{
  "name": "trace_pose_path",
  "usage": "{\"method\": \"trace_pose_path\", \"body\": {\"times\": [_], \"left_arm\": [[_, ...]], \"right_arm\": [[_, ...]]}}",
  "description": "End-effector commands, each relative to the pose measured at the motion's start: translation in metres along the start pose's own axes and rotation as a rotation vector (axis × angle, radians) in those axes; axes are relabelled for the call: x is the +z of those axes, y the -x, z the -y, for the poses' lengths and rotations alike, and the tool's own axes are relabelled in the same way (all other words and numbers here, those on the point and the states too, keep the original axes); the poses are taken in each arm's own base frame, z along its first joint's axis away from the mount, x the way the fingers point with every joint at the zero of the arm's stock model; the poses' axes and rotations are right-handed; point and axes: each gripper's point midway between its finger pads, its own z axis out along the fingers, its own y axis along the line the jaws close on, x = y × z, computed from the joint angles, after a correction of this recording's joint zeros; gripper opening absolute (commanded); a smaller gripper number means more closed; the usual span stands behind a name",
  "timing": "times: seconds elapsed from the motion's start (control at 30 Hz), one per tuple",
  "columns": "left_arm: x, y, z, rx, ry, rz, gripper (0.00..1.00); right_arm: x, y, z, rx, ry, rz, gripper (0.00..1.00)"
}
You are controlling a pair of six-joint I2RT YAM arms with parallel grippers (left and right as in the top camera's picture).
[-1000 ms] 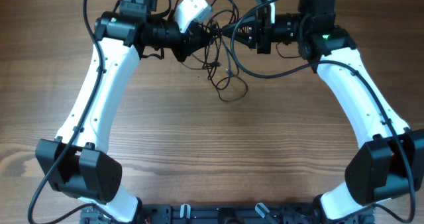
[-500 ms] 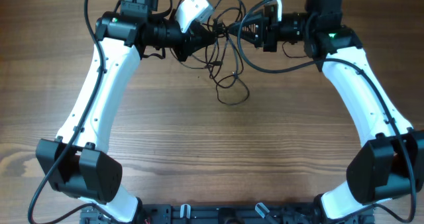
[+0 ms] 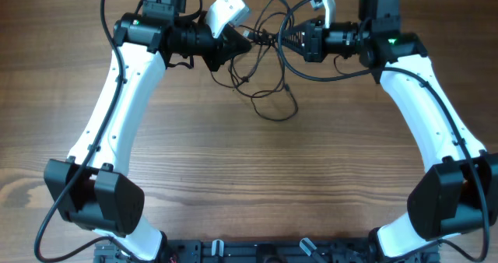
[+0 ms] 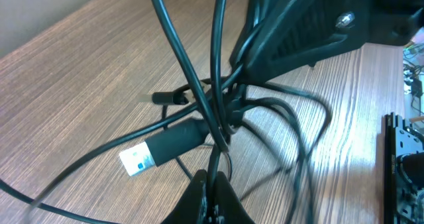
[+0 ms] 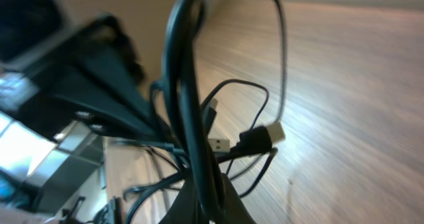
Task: Untangle cables
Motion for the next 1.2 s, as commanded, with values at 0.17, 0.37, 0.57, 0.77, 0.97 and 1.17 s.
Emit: {"method": "trace_pose_path", "body": {"times": [0.17, 0.37, 0.57, 0.77, 0.97, 1.17], "left_arm": [[-0.046, 0.007, -0.021, 0.002, 0.119, 0.047, 0.04], [-0.053, 0.011, -0.018, 0.013, 0.130, 0.059, 0.04], [-0.054, 0.014, -0.014, 0.010, 0.118, 0.070, 0.04], [-0.054, 0.014, -0.013, 0.010, 0.117, 0.070, 0.04], [-0.054, 0.014, -0.014, 0.011, 0.118, 0.070, 0.04], [-0.054, 0.014, -0.013, 0.011, 0.117, 0.071, 0.04]], "right_arm": [[-0.026, -0.003, 0.055, 0.059, -0.375, -0.003, 0.49], [-0.033, -0.012, 0.069, 0.106, -0.468, -0.024, 0.79], [-0.023, -0.023, 0.053, 0.117, -0.383, -0.074, 0.97], [0.004, -0.029, -0.007, -0.017, -0.082, -0.119, 0.92], [0.020, -0.035, -0.046, -0.058, 0.081, -0.143, 0.65], [0.031, -0.041, -0.053, -0.042, 0.074, -0.169, 0.75]]}}
